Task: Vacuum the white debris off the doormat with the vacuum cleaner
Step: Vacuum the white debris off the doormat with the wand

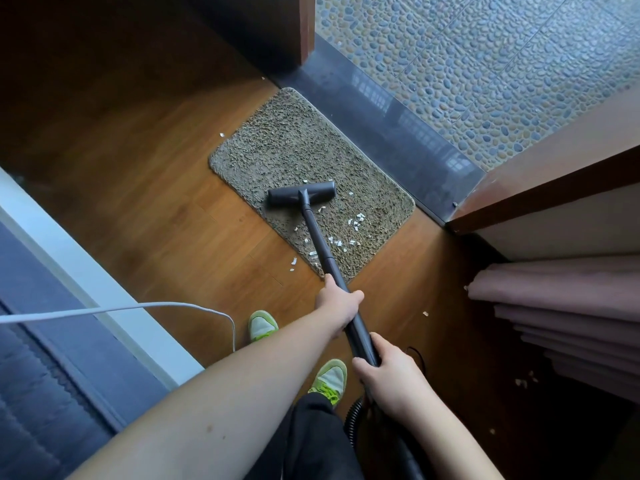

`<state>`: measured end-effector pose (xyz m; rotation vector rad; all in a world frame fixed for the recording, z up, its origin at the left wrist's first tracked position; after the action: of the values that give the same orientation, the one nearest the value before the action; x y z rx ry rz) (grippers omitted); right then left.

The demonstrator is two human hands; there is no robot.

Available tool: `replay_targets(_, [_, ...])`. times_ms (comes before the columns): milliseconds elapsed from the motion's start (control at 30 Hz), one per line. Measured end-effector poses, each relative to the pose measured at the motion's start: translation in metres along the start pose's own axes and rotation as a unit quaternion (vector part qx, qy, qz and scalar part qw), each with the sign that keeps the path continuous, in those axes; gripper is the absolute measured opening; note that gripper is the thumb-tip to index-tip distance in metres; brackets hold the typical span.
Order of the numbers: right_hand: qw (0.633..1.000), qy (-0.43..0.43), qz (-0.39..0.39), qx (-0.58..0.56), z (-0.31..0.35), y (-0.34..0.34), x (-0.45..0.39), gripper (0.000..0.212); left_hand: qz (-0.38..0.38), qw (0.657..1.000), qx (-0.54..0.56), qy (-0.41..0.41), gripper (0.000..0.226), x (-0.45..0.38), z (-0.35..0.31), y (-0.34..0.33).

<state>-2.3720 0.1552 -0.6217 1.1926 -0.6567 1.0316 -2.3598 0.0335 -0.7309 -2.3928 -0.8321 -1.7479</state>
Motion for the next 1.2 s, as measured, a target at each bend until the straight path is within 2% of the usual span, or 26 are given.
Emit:
replay_targets(133, [1.0,-0.005,-0.011,-0.002,0.013,0.01,-0.015,0.012,0.003,1.0,0.018,-0.002,0.079,-0.012,-0.017,0.007])
replay_targets(300, [0.999,-0.006,-0.009,-0.031,0.033,0.017,-0.028,0.014,-0.005,1.0,0.021,-0.013,0.068,-0.027,-0.035,0.018])
replay_targets(600, [0.999,-0.007,-0.006,-0.036,0.05,0.025,-0.038,0.014,0.003,1.0,0.011,-0.013,0.071,-0.036,-0.05,0.029])
replay_targets(733, [1.0,-0.014,0.002,-0.024,0.043,0.026,-0.026,0.017,0.013,0.999,0.037,0.003,0.069,-0.026,-0.043,0.023])
replay_targets(800, [1.0,-0.018,0.005,-0.016,0.038,0.025,-0.018,0.02,0.02,0.999,0.04,0.011,0.075,-0.02,-0.037,0.019])
replay_targets(1000, [1.0,-0.021,0.007,-0.007,0.02,0.018,0.009,0.042,0.024,0.999,0.014,0.023,0.085,-0.001,-0.012,0.006])
replay_targets(1200, [0.999,-0.025,0.011,-0.019,-0.003,-0.001,0.026,0.034,0.038,0.999,-0.022,0.024,0.086,0.015,0.011,-0.007])
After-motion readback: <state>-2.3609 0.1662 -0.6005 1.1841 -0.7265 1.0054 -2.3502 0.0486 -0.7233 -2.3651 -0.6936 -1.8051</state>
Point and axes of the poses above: each hand's wrist, its own x-axis away from the middle knuckle, its own y-axis out of the back of the hand, z = x × y, the point moved 8 cm from there along -x, towards the middle knuckle, and after that the axes turned 10 degrees about x, right-handed, at the moved point
